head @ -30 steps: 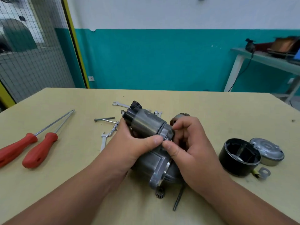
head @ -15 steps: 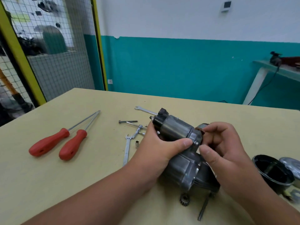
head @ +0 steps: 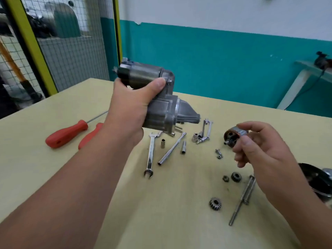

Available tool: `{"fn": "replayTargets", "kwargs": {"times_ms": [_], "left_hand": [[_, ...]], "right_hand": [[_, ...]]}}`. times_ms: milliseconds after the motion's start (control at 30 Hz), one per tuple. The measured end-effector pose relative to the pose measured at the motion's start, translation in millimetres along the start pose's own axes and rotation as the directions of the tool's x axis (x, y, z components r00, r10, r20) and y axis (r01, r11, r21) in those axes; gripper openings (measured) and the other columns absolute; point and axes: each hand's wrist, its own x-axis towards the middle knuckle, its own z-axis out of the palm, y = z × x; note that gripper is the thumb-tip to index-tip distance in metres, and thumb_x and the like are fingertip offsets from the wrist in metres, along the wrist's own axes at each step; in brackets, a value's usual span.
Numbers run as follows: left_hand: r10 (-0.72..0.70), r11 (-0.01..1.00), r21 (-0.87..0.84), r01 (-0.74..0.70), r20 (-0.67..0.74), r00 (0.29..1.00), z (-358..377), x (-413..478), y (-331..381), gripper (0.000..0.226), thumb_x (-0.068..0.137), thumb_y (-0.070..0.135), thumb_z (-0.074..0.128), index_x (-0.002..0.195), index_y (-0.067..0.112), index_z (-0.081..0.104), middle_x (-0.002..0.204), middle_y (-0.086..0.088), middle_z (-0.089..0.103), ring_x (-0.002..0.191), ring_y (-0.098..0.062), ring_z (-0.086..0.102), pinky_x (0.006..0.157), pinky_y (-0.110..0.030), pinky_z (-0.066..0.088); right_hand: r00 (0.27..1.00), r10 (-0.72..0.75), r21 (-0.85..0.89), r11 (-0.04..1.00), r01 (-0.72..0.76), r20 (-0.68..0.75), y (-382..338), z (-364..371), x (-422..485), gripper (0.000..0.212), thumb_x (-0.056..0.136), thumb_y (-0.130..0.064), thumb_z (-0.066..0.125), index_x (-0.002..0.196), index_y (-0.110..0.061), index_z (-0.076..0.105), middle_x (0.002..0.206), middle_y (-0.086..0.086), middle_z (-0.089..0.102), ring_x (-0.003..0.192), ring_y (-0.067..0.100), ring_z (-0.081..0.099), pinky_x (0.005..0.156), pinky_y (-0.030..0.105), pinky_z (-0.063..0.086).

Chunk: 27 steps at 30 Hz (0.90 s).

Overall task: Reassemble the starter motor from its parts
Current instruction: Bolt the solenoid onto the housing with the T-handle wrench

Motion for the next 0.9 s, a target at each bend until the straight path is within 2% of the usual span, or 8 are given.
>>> {"fn": "replayTargets", "kwargs": {"times_ms": [100,267,400,533,600,700,833,900], "left_hand": [[0.024,1.000,0.000,-0.024,-0.088,0.996,-20,15,6,0.067,0.075,0.018,0.095,0.130,0.020,0.057,0.116,0.000,0.080,0.098,-0.025,0.082,0.076,-0.052,0.068],[0.019,0.996,-0.084,-0.033,-0.168,0.986,-36,27,7,0.071,0.072,0.023,0.096,0.132,0.018,0.058,0.116,-0.003,0.081,0.096,-0.026,0.082,0.073,-0.052,0.068],[0.027,0.994,-0.097,-0.046,-0.188,0.982,-39,30,8,0.075,0.070,0.025,0.097,0.133,0.019,0.058,0.119,-0.002,0.080,0.097,-0.025,0.082,0.074,-0.053,0.068],[0.018,0.993,-0.109,-0.039,-0.185,0.983,-37,29,9,0.072,0.073,0.023,0.096,0.133,0.018,0.057,0.120,-0.004,0.079,0.097,-0.026,0.082,0.073,-0.053,0.068],[0.019,0.994,-0.105,-0.040,-0.189,0.982,-35,29,9,0.071,0.074,0.021,0.096,0.133,0.016,0.057,0.120,-0.004,0.079,0.096,-0.025,0.082,0.072,-0.051,0.068],[0.021,0.994,-0.105,-0.042,-0.191,0.981,-33,28,9,0.070,0.075,0.019,0.096,0.132,0.016,0.056,0.120,-0.004,0.078,0.096,-0.024,0.082,0.072,-0.051,0.068],[0.017,0.996,-0.088,-0.034,-0.187,0.982,-34,29,10,0.075,0.071,0.025,0.097,0.133,0.020,0.056,0.121,-0.002,0.078,0.096,-0.024,0.082,0.075,-0.052,0.068],[0.017,0.995,-0.092,-0.035,-0.189,0.982,-34,29,10,0.075,0.070,0.026,0.097,0.133,0.021,0.057,0.121,-0.002,0.078,0.096,-0.024,0.082,0.075,-0.053,0.068]], "right_hand": [[0.993,0.046,-0.230,0.973,-0.020,0.110,-1,12,7,0.021,0.101,-0.030,0.058,0.106,-0.049,0.065,0.087,-0.007,0.071,0.079,0.011,0.069,0.069,0.042,0.058],[0.968,0.156,-0.510,0.860,-0.036,0.196,-8,36,29,0.014,0.101,-0.035,0.061,0.098,-0.049,0.064,0.085,-0.021,0.068,0.073,0.002,0.064,0.049,0.023,0.049],[0.940,0.214,-0.721,0.691,0.046,0.265,-11,59,54,0.014,0.104,-0.032,0.055,0.109,-0.043,0.063,0.087,-0.020,0.065,0.075,0.001,0.060,0.060,0.023,0.046],[0.907,0.273,-0.810,0.575,0.114,0.322,-9,79,73,0.030,0.104,-0.018,0.045,0.113,-0.045,0.055,0.087,-0.015,0.058,0.072,0.004,0.056,0.051,0.024,0.036],[0.911,0.277,-0.844,0.521,0.123,0.304,-8,85,83,0.034,0.102,-0.013,0.046,0.119,-0.040,0.056,0.089,-0.013,0.057,0.076,0.007,0.056,0.053,0.026,0.039],[0.906,0.311,-0.896,0.422,0.140,0.288,-6,88,95,0.026,0.102,-0.020,0.051,0.123,-0.033,0.058,0.098,-0.006,0.058,0.082,0.013,0.057,0.055,0.023,0.038],[0.901,0.307,-0.898,0.408,0.165,0.305,-4,86,96,0.012,0.103,-0.029,0.051,0.111,-0.035,0.058,0.098,-0.006,0.059,0.078,0.007,0.054,0.054,0.023,0.036],[0.896,0.288,-0.878,0.438,0.192,0.340,-2,87,92,0.011,0.103,-0.030,0.052,0.108,-0.039,0.053,0.096,-0.010,0.059,0.077,0.004,0.054,0.057,0.024,0.042]]}}
